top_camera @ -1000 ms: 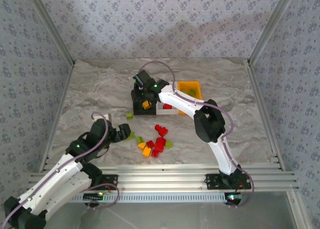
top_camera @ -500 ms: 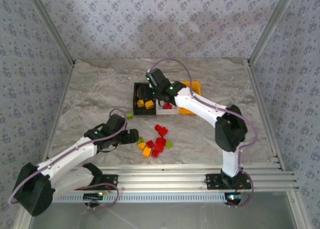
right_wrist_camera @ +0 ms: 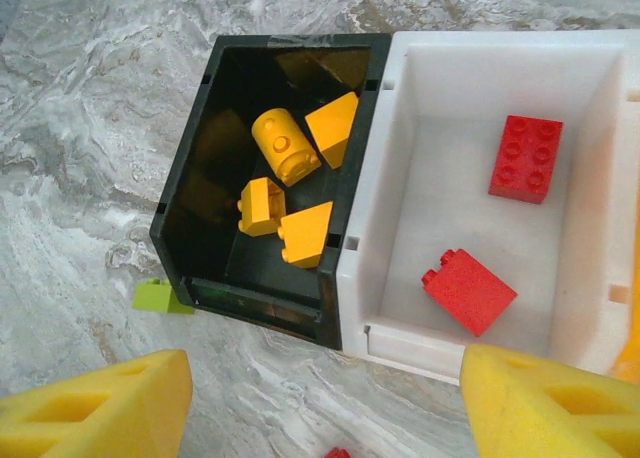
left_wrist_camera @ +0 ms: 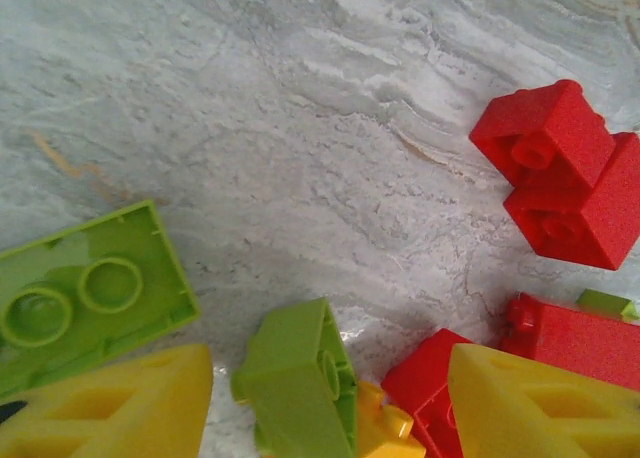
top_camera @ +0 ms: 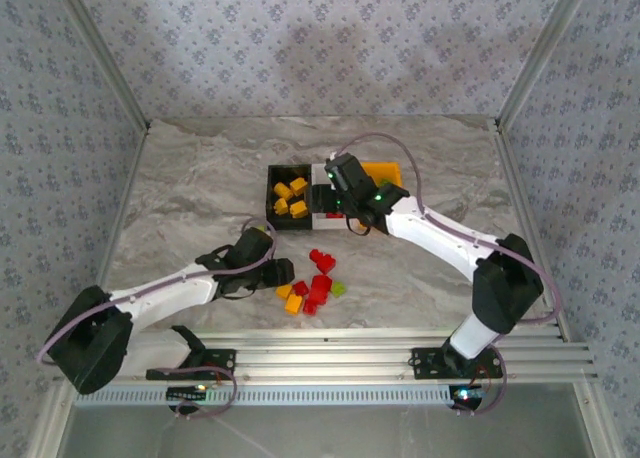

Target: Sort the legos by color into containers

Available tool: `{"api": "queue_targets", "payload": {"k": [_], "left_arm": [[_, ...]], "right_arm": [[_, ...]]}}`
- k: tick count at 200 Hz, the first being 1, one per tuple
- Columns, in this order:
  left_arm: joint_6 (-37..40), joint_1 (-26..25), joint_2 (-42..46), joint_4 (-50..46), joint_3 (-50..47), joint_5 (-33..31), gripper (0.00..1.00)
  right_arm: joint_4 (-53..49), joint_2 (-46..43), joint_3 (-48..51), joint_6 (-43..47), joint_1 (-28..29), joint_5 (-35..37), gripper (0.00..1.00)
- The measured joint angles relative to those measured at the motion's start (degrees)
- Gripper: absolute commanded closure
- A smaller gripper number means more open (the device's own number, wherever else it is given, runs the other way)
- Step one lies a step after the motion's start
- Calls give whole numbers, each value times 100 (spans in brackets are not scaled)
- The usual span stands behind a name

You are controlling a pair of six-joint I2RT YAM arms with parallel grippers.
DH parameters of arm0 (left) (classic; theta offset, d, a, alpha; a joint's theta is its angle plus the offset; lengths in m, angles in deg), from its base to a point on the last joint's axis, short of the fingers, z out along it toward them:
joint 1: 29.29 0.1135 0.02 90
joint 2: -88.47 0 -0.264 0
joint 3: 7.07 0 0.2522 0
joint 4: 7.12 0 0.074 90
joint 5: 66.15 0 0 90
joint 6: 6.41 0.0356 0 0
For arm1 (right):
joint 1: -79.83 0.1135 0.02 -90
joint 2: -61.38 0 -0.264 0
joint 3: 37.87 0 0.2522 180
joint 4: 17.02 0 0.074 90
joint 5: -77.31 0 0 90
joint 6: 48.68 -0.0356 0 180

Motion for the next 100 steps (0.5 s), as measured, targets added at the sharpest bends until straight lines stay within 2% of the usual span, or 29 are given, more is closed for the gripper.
{"api": "queue_targets", "payload": {"k": [14, 35, 100], "left_arm": [[-33, -22, -136, 15, 0, -9, 40], [-72, -26, -208, -11, 0, -66, 46], [-195, -31, -203, 90, -17, -83, 77]], "right_arm": [[22, -153, 96, -17, -26, 22, 27], [66, -358, 245, -24, -52, 44, 27], [162, -586, 636, -129, -162, 142, 27]]}}
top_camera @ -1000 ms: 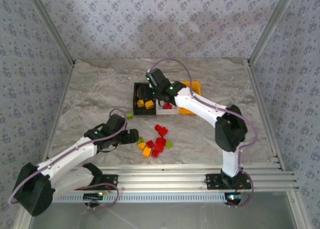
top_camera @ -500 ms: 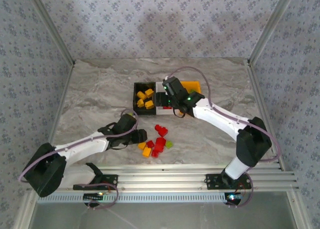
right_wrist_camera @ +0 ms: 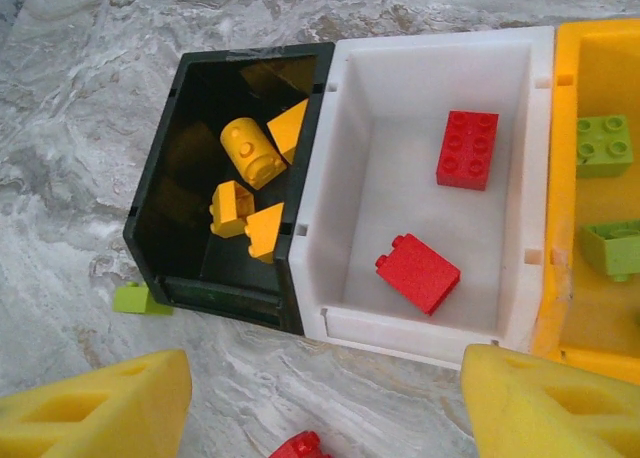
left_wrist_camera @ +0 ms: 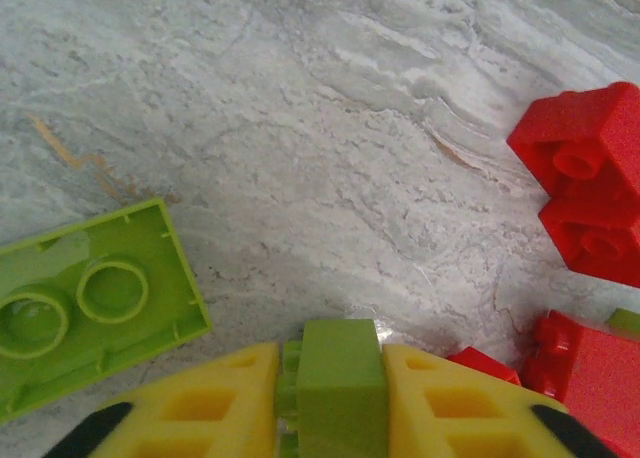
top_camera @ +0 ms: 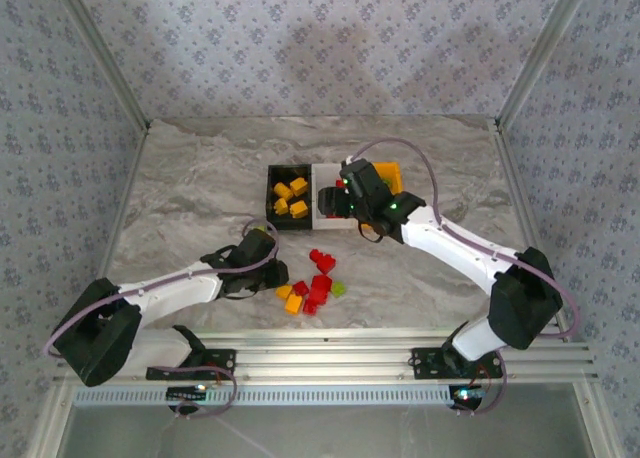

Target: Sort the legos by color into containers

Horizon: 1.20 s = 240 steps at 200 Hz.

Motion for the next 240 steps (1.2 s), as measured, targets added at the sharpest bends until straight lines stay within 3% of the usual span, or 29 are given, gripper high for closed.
{"api": "queue_targets", "payload": {"k": [45, 84, 131, 210, 220, 240], "left_arm": [[90, 0, 232, -361, 210, -90, 86], [483, 0, -37, -787, 1558, -133, 88], [1110, 0, -2105, -804, 4352, -61, 90], [1705, -131, -5445, -1731, 8673, 343, 90], [1727, -166, -5713, -1871, 9088, 376, 86], [1725, -221, -6168, -2151, 9781, 444, 68]], "right_arm": [[-2, -269, 262, -70, -101, 76, 27], [-162, -955, 846, -302, -304, 310, 27], [-645, -2006, 1698, -664, -647, 560, 27], [-1178, -2570, 2356, -887, -702, 625, 27], [-1209, -2590, 2404, -925, -713, 627, 26], [-1226, -2590, 2448, -942, -713, 625, 25]]}}
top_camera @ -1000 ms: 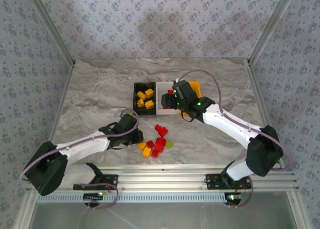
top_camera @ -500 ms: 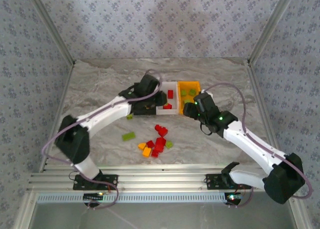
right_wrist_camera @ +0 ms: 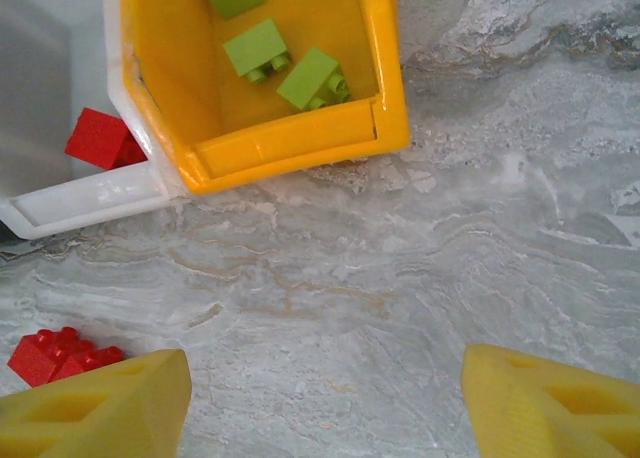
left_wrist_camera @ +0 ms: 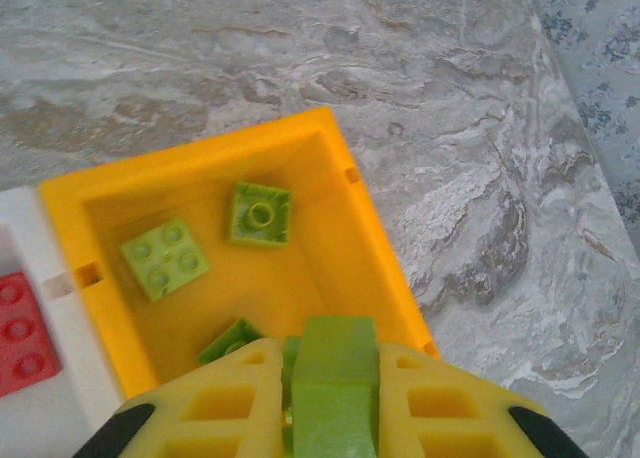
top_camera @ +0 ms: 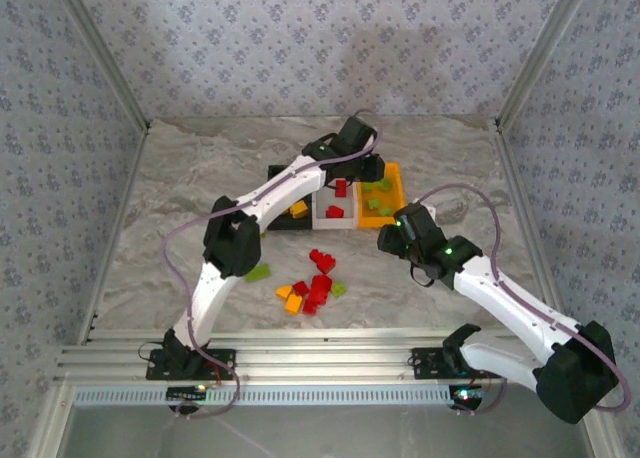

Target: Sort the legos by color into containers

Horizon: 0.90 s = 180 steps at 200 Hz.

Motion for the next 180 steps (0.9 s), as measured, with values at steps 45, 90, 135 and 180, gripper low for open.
{"api": "queue_targets", "payload": {"k": [45, 90, 135, 180], "left_arm": [[-50, -31, -463, -457, 929, 92, 35], [15, -37, 140, -269, 282, 116, 19], [-133, -74, 2865, 935, -3187, 63, 1], [-313, -83, 5746, 1609, -6190, -658, 1]], "right_arm": [[87, 0, 31, 22, 0, -162, 24], [476, 291, 59, 216, 289, -647, 24], [763, 1257, -33, 562, 1110, -859, 23], [1073, 2437, -664, 809, 1635, -894, 23]]}}
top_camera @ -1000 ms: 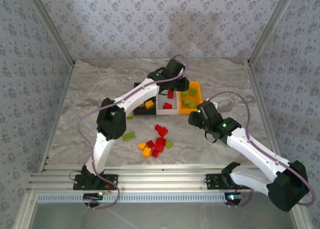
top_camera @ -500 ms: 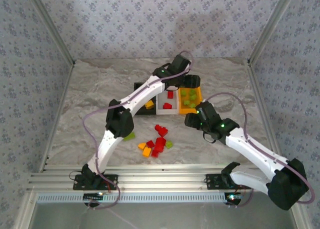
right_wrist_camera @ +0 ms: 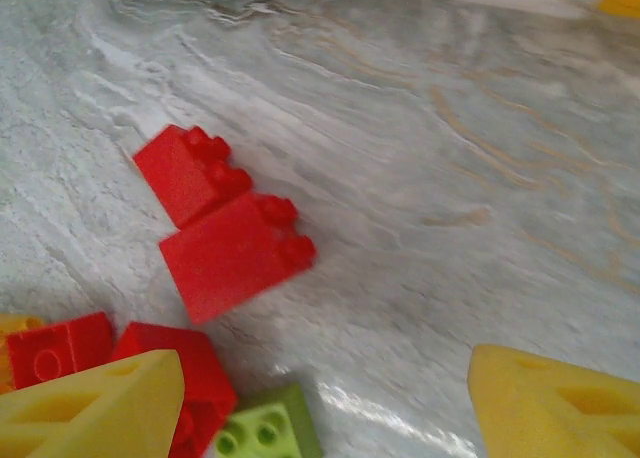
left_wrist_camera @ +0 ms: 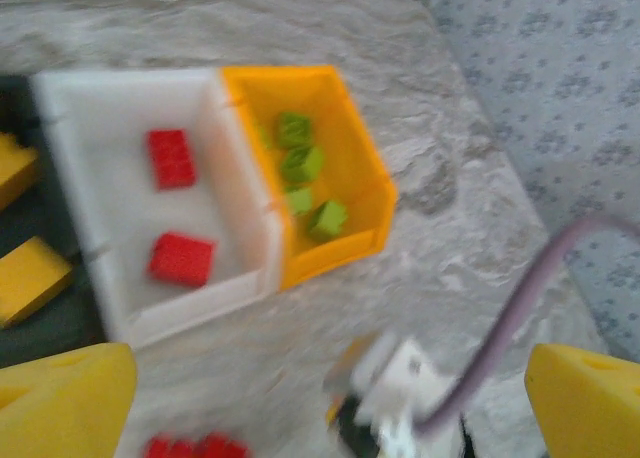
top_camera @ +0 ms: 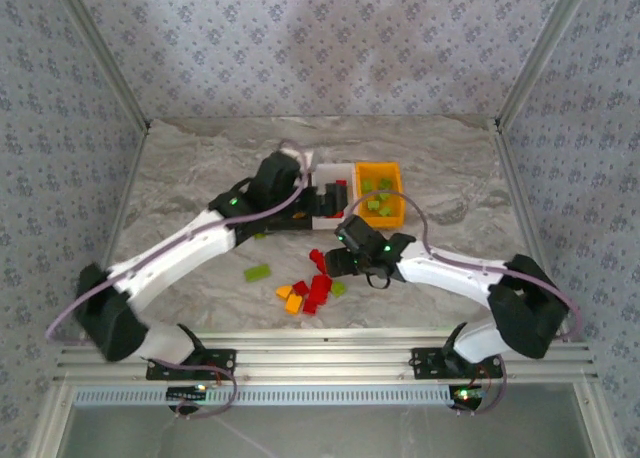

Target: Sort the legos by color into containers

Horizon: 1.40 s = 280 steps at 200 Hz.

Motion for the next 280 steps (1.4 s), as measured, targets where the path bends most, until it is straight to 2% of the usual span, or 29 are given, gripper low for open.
{"api": "queue_targets", "payload": {"k": [50, 75, 96, 117, 177, 197, 228, 280], "left_arm": [[-544, 85, 2452, -671, -2275, -1045, 0], [-903, 286, 3432, -1169, -2868, -1283, 1], [-1137, 466, 3842, -1475, -3123, -1364, 1], [-1276, 645, 3978, -1626, -3209, -1370, 0], [-1394, 844, 3934, -1738, -3292, -1351, 0], [-1392, 848, 3934, -1746, -3296, -1353, 1], [-1388, 848, 3934, -1746, -3296, -1353, 1], [-1329, 870, 3871, -1659, -3298, -1316, 1]], "right_arm": [[153, 984, -745, 258, 144, 63, 25], [146, 1416, -1104, 448, 146, 116, 29], [98, 1729, -1394, 601, 160, 173, 34], [44, 1991, -1646, 765, 186, 254, 39], [-236, 2376, -1974, 1095, 273, 337, 67], [-234, 2374, -1976, 1147, 293, 341, 73], [-179, 2205, -1934, 1154, 323, 404, 77], [-168, 728, -1709, 1067, 160, 697, 78]]}}
